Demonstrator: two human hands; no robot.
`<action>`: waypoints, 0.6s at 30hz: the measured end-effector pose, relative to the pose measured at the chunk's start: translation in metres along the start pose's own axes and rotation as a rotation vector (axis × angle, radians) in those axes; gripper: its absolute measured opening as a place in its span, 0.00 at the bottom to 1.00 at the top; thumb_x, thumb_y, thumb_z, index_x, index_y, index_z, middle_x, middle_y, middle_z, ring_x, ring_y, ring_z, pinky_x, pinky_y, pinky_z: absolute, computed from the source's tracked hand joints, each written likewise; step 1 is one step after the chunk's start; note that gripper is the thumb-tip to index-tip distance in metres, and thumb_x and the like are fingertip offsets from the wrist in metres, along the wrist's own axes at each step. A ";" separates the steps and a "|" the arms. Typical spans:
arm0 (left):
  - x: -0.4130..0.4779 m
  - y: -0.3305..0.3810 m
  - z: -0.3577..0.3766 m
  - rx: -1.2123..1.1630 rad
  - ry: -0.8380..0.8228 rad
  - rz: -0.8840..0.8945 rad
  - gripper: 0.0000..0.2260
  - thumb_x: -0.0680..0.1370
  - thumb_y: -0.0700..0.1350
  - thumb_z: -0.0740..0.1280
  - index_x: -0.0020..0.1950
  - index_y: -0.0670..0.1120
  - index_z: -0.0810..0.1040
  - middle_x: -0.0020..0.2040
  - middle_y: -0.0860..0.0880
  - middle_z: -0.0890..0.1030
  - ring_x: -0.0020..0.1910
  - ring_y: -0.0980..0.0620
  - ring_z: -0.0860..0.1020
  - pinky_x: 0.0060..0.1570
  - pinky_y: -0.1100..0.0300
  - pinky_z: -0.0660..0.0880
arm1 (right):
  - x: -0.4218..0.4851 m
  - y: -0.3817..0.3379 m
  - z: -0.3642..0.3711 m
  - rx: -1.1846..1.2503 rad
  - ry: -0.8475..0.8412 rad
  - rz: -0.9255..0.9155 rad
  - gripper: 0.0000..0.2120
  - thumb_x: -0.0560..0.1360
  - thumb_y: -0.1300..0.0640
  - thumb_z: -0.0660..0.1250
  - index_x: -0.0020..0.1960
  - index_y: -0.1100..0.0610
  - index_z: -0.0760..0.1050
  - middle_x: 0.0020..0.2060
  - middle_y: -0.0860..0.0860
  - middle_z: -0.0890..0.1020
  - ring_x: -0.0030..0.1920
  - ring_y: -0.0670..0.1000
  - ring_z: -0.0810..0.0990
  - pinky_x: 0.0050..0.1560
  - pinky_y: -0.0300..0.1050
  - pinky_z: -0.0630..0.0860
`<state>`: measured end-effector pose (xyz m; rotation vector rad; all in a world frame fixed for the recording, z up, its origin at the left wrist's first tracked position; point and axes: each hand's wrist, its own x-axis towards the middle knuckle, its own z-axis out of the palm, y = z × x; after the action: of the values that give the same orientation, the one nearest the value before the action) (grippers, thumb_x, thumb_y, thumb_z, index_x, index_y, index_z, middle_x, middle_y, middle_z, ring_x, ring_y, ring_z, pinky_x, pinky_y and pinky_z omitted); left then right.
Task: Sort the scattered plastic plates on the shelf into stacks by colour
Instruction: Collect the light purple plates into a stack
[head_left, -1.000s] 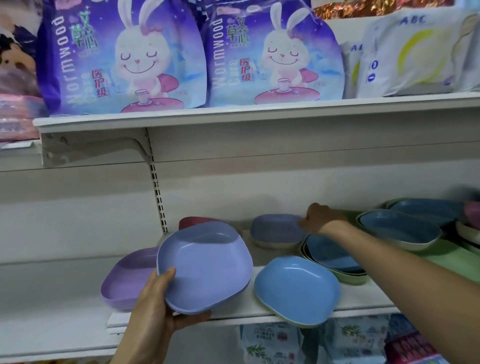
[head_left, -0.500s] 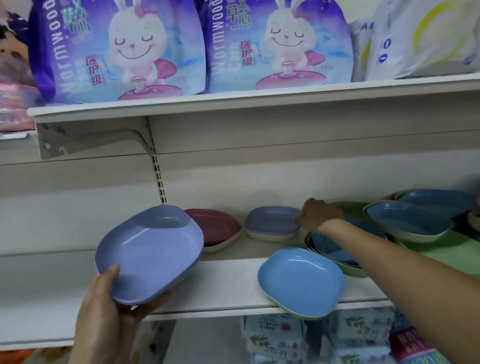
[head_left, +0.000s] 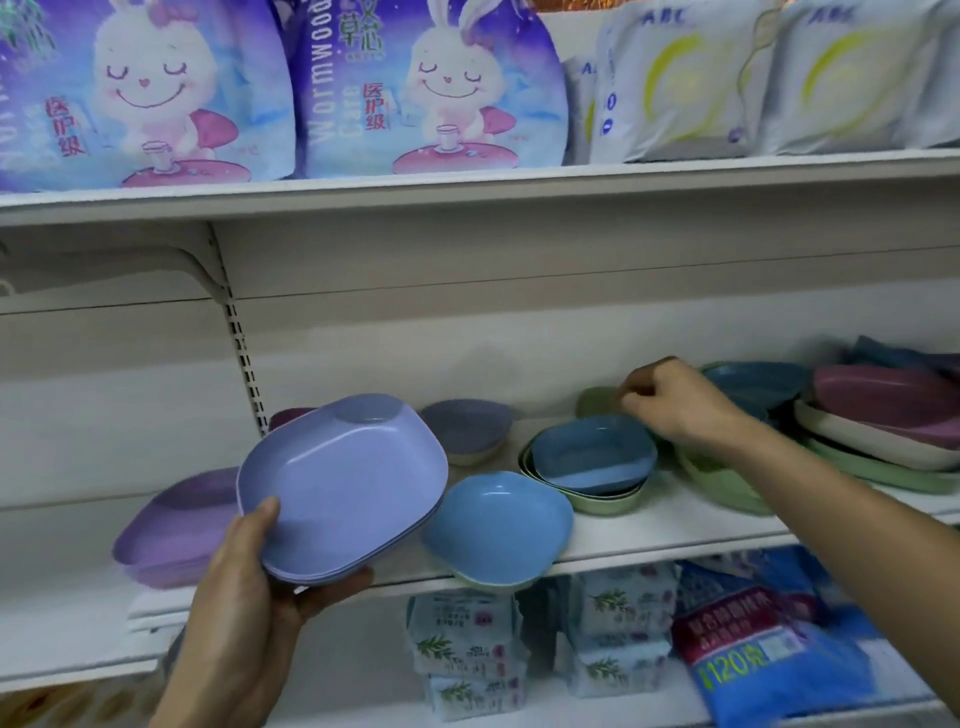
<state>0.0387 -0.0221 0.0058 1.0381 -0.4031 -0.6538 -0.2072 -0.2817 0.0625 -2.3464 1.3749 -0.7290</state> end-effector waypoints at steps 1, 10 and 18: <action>-0.003 -0.004 0.006 0.006 -0.009 -0.009 0.09 0.82 0.48 0.58 0.55 0.49 0.76 0.56 0.46 0.79 0.46 0.41 0.78 0.26 0.51 0.80 | -0.005 0.013 -0.009 0.007 0.032 0.001 0.09 0.75 0.53 0.65 0.42 0.56 0.81 0.39 0.53 0.83 0.42 0.55 0.80 0.47 0.51 0.79; -0.051 -0.041 0.078 0.038 -0.128 -0.072 0.10 0.81 0.49 0.58 0.59 0.51 0.75 0.57 0.47 0.79 0.48 0.41 0.80 0.28 0.51 0.80 | -0.048 0.115 -0.079 0.170 0.269 0.104 0.10 0.75 0.55 0.68 0.35 0.51 0.81 0.29 0.44 0.80 0.34 0.49 0.78 0.42 0.49 0.76; -0.083 -0.069 0.142 0.154 -0.231 -0.135 0.12 0.81 0.49 0.59 0.63 0.49 0.73 0.54 0.47 0.80 0.39 0.44 0.84 0.30 0.49 0.81 | -0.073 0.174 -0.114 0.143 0.240 0.180 0.10 0.76 0.57 0.67 0.37 0.53 0.81 0.31 0.49 0.81 0.35 0.51 0.78 0.46 0.50 0.77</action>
<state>-0.1286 -0.0835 0.0091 1.1466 -0.5954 -0.8788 -0.4261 -0.3045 0.0470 -2.0470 1.5507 -1.0432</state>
